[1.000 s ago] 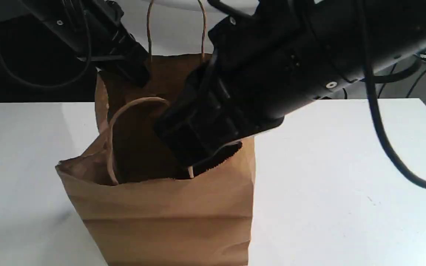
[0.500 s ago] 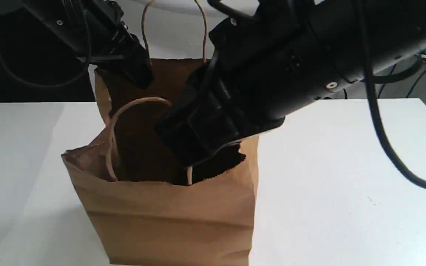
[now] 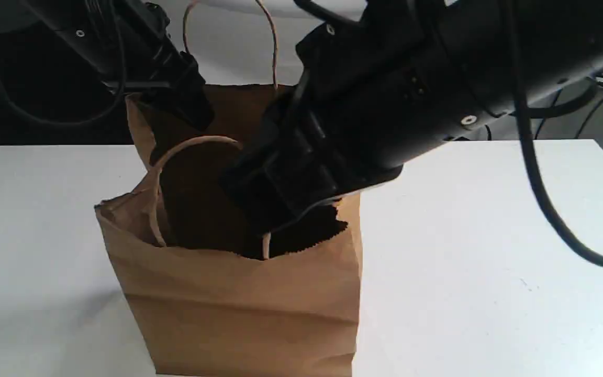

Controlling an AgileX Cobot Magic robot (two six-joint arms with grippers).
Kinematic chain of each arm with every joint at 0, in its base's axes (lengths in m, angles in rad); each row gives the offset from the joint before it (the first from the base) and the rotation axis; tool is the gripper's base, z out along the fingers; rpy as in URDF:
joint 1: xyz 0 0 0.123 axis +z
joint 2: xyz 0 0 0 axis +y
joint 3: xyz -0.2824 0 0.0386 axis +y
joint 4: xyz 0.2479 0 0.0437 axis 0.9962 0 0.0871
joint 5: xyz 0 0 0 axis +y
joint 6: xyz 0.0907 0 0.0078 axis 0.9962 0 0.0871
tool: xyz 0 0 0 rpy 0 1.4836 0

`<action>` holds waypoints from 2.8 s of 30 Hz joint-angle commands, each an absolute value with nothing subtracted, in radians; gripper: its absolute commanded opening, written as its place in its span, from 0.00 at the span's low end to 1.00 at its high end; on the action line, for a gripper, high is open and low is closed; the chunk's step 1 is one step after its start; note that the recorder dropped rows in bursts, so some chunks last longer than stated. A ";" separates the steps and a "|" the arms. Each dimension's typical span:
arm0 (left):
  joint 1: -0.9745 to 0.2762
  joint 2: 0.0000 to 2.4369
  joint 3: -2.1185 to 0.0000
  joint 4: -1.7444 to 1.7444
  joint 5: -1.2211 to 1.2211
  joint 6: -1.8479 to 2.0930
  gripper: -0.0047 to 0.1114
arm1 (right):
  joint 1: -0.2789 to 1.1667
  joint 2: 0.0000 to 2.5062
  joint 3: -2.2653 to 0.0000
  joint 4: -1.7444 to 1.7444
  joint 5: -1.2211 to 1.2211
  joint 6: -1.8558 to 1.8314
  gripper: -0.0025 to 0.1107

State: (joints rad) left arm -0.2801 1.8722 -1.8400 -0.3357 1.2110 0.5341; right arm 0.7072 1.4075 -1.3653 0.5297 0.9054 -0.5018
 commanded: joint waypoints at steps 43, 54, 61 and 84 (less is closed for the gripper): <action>-0.279 1.604 -1.843 -0.176 1.221 0.469 0.47 | 0.708 1.403 -1.358 0.505 0.872 -0.490 0.52; -0.279 1.604 -1.843 -0.176 1.221 0.469 0.46 | 0.708 1.361 -1.363 0.378 0.868 -0.446 0.53; -0.279 1.572 -1.843 -0.198 1.221 0.471 0.26 | 0.708 1.243 -1.363 0.269 0.854 -0.367 0.46; -0.279 0.881 -1.295 -0.282 0.759 0.498 0.04 | 0.708 0.860 -1.254 0.000 0.717 -0.167 0.02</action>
State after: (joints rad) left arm -0.2801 0.9361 -1.3649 -0.2731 0.8260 0.4971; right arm 0.7072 0.8839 -1.2904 0.0158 0.7620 -0.1720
